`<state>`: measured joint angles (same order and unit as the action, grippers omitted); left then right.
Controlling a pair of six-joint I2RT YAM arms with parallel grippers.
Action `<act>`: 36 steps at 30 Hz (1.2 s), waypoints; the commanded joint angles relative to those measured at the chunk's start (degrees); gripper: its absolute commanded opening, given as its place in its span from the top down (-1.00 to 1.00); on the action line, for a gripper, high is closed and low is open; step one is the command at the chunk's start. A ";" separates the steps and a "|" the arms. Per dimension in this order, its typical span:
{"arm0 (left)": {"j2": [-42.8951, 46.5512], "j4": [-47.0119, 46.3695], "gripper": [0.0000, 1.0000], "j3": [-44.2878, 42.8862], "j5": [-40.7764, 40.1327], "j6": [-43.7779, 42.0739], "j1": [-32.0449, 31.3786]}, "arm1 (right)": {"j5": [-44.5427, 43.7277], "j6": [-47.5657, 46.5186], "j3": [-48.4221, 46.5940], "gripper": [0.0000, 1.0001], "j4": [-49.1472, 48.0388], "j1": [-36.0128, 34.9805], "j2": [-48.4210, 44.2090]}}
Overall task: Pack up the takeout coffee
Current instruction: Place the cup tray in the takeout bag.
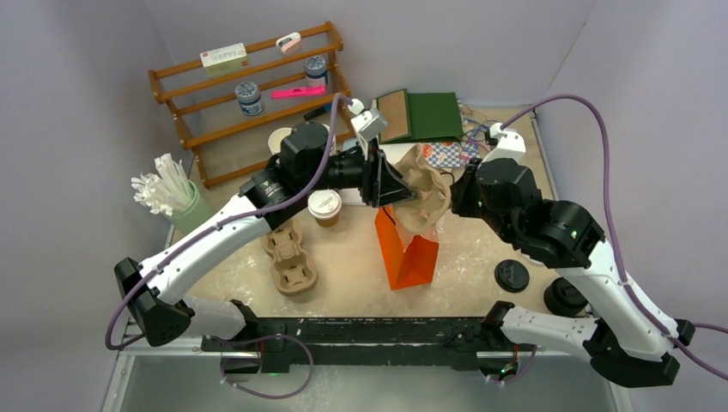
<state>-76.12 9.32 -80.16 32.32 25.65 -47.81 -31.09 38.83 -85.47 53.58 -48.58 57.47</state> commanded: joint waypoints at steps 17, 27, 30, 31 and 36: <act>-6.66 -19.27 0.25 -6.48 12.25 20.88 4.77 | -5.82 2.80 0.76 0.96 1.64 -0.20 1.23; -2.73 -30.86 0.24 7.52 9.56 34.53 4.66 | -6.09 3.45 1.05 0.96 1.12 -0.11 0.96; -1.91 -30.35 0.24 10.12 9.04 36.31 4.72 | -6.17 3.45 0.90 0.96 1.03 -0.14 1.14; -1.68 -28.62 0.24 10.27 8.84 35.71 4.79 | -6.13 3.45 0.80 0.96 1.00 -0.13 1.27; -1.24 -22.31 0.21 11.63 9.19 34.10 6.98 | -6.21 3.45 0.53 0.96 1.15 -0.18 1.40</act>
<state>-80.09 -14.17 -69.80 41.56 59.00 -42.78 -35.11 41.19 -84.82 55.16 -48.58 59.09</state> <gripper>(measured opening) 0.402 0.024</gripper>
